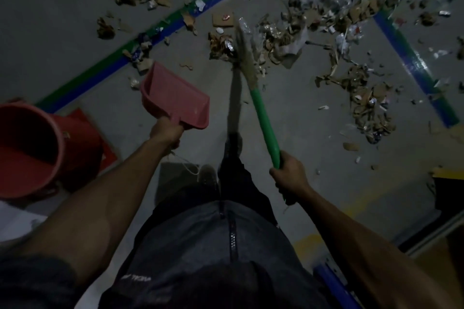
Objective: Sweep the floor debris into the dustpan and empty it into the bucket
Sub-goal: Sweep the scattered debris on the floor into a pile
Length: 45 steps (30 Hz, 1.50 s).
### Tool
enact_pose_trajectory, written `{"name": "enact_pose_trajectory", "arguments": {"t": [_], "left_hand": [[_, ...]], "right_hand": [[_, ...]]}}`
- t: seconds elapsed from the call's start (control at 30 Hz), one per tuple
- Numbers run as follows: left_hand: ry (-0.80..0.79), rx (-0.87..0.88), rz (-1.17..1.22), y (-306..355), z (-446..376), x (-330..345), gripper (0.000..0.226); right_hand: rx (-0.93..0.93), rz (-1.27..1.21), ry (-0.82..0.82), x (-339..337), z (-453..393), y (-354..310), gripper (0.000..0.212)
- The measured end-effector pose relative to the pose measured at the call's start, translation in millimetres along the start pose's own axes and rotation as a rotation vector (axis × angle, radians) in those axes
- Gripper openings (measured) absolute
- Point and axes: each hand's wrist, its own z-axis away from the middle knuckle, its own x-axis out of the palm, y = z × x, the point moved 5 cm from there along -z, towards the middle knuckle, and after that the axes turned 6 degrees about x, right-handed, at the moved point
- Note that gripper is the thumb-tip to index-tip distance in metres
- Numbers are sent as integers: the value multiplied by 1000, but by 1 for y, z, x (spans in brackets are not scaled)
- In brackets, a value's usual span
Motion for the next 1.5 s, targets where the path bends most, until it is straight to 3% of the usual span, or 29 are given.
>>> {"name": "enact_pose_trajectory", "arguments": {"t": [0.13,0.27,0.4,0.57,0.77,1.0,1.2,1.5], "left_hand": [[29,-28,-61,-29,11,-7,24],[41,-35,-46,-53,19,-10,24],[25,-39,-13,-68,27,-10,27],[5,-30,16,-80,27,-6,20],[9,-7,86,-79,23,-4,20],[14,-17,108,-50,24,10,16],[29,-18,155,-8,-3,40,13],[100,-90,208,70,-45,91,14]], "right_hand": [[-62,239,-100,29,25,24,34],[13,316,-185,40,31,44,27],[200,196,-180,24,17,61,22],[327,22,-43,-14,-26,44,14],[254,-91,35,-17,-37,16,22],[232,-69,-143,1,-18,42,37],[296,-123,-96,-64,-101,45,31],[291,-335,19,-203,-249,-4,26]]}}
